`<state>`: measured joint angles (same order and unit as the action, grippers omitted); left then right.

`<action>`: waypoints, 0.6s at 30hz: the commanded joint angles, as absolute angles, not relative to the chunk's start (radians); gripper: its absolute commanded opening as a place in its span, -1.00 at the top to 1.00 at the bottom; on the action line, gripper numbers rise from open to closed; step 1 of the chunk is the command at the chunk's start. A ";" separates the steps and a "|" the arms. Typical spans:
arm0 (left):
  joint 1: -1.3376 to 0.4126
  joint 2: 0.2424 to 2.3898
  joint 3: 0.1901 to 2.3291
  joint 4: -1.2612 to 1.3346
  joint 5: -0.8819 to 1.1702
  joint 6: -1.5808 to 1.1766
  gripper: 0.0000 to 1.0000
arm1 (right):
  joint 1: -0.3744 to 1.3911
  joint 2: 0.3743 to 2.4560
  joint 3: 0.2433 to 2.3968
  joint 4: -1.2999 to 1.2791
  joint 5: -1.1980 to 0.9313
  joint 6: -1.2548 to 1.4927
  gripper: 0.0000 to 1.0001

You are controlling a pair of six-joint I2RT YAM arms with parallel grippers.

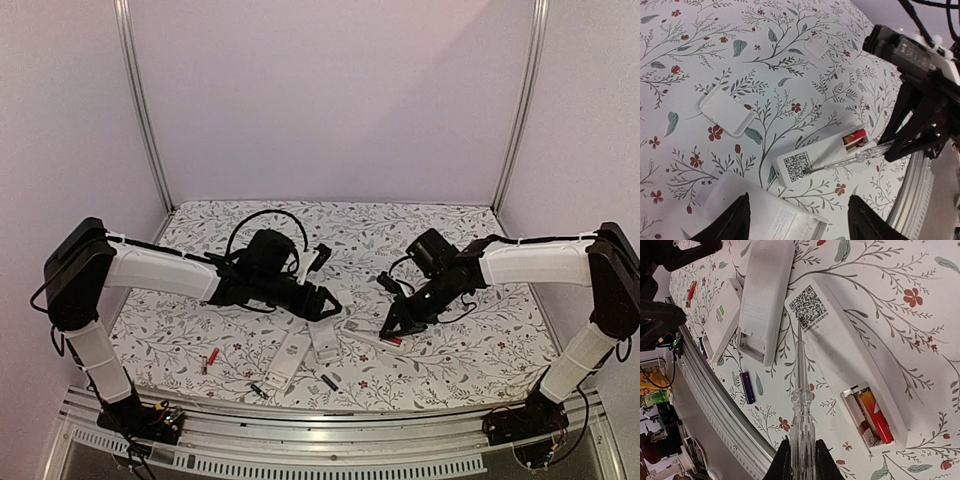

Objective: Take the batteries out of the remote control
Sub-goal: Adjust the remote control without the battery cover at the center of the board.

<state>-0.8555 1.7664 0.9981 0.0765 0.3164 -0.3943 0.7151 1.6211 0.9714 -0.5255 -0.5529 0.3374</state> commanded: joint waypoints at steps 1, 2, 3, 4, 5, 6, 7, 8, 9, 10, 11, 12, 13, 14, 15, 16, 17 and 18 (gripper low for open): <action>-0.852 1.745 0.976 0.063 0.303 -0.377 -0.33 | 0.714 1.603 1.017 -0.580 -0.442 0.336 1.00; -0.852 1.745 0.976 0.065 0.304 -0.376 -0.33 | 0.707 1.594 1.020 -0.580 -0.422 0.345 1.00; -0.851 1.744 0.976 0.066 0.305 -0.375 -0.33 | 0.698 1.583 1.021 -0.582 -0.399 0.354 1.00; -0.851 1.744 0.976 0.067 0.307 -0.375 -0.33 | 0.688 1.576 1.019 -0.583 -0.383 0.357 1.00; -0.851 1.744 0.976 0.067 0.308 -0.374 -0.32 | 0.674 1.571 1.015 -0.583 -0.375 0.359 1.00; -0.852 1.744 0.976 0.069 0.308 -0.375 -0.33 | 0.663 1.572 1.012 -0.585 -0.372 0.358 1.00; -0.852 1.744 0.977 0.069 0.309 -0.375 -0.32 | 0.657 1.576 1.011 -0.587 -0.372 0.354 1.00; -0.852 1.744 0.977 0.069 0.309 -0.376 -0.32 | 0.655 1.583 1.011 -0.587 -0.375 0.351 1.00; -0.851 1.744 0.978 0.070 0.310 -0.374 -0.32 | 0.655 1.596 1.012 -0.586 -0.382 0.347 1.00; -0.851 1.744 0.979 0.069 0.309 -0.376 -0.32 | 0.655 1.604 1.013 -0.586 -0.402 0.339 1.00; -0.851 1.744 0.978 0.069 0.310 -0.377 -0.32 | 0.655 1.615 1.015 -0.586 -0.425 0.334 1.00; -0.853 1.743 0.977 0.070 0.310 -0.377 -0.32 | 0.655 1.627 1.018 -0.589 -0.449 0.325 1.00; -0.852 1.742 0.976 0.071 0.310 -0.378 -0.32 | 0.655 1.645 1.023 -0.596 -0.466 0.312 1.00; -0.851 1.742 0.976 0.071 0.310 -0.378 -0.33 | 0.656 1.655 1.029 -0.606 -0.479 0.291 1.00; -0.851 1.740 0.974 0.069 0.309 -0.377 -0.32 | 0.656 1.665 1.034 -0.616 -0.492 0.273 1.00; -0.851 1.738 0.973 0.069 0.308 -0.377 -0.32 | 0.658 1.671 1.040 -0.628 -0.504 0.257 1.00; -0.853 1.736 0.972 0.069 0.307 -0.378 -0.32 | 0.659 1.673 1.047 -0.644 -0.515 0.231 1.00; -0.852 1.734 0.971 0.069 0.308 -0.376 -0.32 | 0.660 1.678 1.055 -0.659 -0.522 0.217 1.00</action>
